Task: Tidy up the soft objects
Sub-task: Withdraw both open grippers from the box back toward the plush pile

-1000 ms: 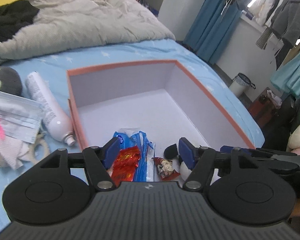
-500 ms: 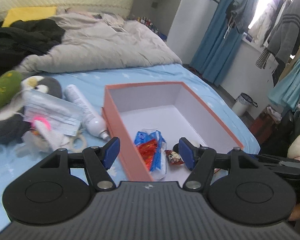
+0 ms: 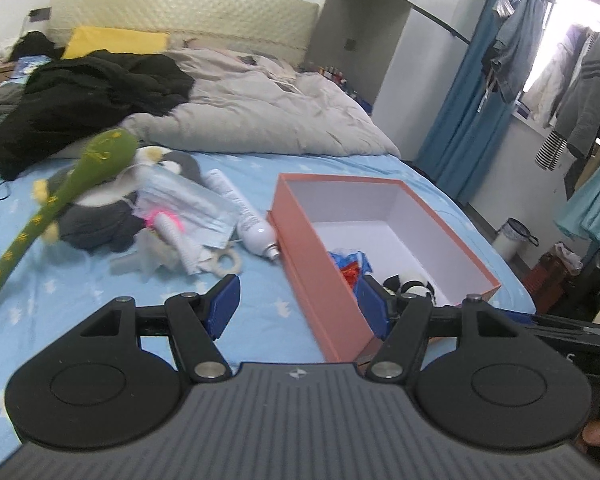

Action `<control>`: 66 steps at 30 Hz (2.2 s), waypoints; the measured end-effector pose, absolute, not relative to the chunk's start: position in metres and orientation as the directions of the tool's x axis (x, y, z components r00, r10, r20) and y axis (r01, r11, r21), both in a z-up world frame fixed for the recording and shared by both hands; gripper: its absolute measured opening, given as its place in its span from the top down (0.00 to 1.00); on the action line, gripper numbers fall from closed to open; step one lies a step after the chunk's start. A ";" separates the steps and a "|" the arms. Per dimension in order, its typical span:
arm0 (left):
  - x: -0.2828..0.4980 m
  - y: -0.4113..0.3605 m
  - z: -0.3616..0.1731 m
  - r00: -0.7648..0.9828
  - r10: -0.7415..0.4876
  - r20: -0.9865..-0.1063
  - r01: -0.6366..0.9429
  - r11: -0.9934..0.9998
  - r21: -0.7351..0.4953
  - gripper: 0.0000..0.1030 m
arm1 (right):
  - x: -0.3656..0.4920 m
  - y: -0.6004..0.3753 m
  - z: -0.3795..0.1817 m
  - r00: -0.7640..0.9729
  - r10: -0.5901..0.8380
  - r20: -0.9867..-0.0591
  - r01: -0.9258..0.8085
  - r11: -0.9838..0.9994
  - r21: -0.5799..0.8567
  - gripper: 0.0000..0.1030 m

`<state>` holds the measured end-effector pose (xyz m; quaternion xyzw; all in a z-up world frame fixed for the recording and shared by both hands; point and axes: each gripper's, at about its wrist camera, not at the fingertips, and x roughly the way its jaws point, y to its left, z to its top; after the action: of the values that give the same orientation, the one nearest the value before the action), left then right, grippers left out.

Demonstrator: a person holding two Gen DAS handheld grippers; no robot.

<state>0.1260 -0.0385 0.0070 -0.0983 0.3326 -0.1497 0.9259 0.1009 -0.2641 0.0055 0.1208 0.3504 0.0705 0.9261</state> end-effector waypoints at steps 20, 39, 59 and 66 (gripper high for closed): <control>0.048 0.030 -0.034 0.758 -0.265 -0.596 0.063 0.939 -0.337 0.32 | 0.039 -0.196 -0.019 0.701 0.306 -0.644 -0.169 0.949 0.267 0.37; 0.098 0.047 -0.083 0.741 -0.245 -0.625 0.011 0.935 -0.354 0.32 | 0.067 -0.173 -0.061 0.671 0.321 -0.669 -0.204 0.947 0.249 0.37; 0.243 0.063 -0.154 0.732 -0.259 -0.630 -0.023 0.915 -0.402 0.33 | 0.193 -0.141 -0.134 0.635 0.287 -0.717 -0.230 0.957 0.179 0.37; 0.289 0.071 -0.177 0.737 -0.259 -0.624 -0.048 0.901 -0.430 0.39 | 0.243 -0.134 -0.158 0.640 0.266 -0.721 -0.217 0.963 0.162 0.39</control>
<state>0.2887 0.0714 -0.1769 -0.2143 0.3578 -0.0582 0.9070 0.2426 -0.1342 -0.1580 0.0300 0.4025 0.1335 0.9051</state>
